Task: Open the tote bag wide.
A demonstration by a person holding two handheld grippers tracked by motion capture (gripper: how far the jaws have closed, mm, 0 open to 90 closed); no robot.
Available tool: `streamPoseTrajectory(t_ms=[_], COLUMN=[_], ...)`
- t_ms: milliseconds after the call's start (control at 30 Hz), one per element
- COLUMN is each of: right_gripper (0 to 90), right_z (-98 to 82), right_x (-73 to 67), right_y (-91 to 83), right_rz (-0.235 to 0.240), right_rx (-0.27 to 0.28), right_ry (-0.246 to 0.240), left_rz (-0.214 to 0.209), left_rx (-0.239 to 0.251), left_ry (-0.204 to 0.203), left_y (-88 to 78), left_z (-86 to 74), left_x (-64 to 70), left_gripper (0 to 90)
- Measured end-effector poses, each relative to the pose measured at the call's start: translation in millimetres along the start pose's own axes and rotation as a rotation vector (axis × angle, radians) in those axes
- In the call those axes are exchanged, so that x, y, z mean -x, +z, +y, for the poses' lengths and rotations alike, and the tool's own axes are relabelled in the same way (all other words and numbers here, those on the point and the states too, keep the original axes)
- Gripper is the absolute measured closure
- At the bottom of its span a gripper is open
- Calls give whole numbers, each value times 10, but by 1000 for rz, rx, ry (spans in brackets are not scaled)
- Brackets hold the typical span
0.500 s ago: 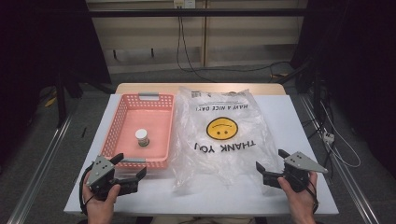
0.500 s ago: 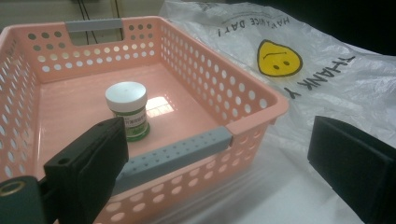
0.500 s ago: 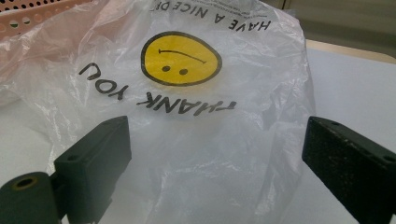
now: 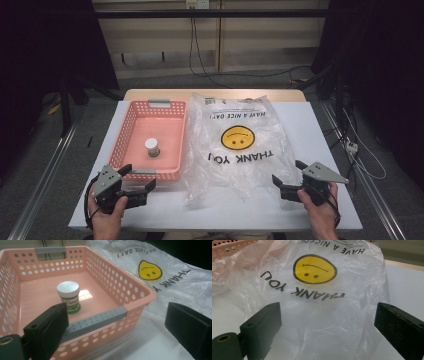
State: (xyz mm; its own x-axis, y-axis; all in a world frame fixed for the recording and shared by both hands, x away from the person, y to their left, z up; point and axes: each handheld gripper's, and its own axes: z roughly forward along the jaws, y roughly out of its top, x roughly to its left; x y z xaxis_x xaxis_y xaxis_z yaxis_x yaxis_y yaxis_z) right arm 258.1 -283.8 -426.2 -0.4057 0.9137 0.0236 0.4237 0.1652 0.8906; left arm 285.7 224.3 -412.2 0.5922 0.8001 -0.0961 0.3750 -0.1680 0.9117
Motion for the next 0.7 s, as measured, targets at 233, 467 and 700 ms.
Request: streamPoseTrajectory(t_ms=[233,467,700], right_gripper=[77,108,124], right_z=[46,167,280], right_x=[-40,-170,-280], right_y=[73,89,203], right_rz=[15,42,71], right_rx=[-35,-28,-83], right_ry=[-11,-80,-71], left_rz=[-4,-4,-18], left_rx=[-2,-4,-22], left_ry=[11,18,26], left_y=[9,2,12], left_z=[2,-2,-6], left_x=[-2,-15,0], left_gripper=[48,48,48])
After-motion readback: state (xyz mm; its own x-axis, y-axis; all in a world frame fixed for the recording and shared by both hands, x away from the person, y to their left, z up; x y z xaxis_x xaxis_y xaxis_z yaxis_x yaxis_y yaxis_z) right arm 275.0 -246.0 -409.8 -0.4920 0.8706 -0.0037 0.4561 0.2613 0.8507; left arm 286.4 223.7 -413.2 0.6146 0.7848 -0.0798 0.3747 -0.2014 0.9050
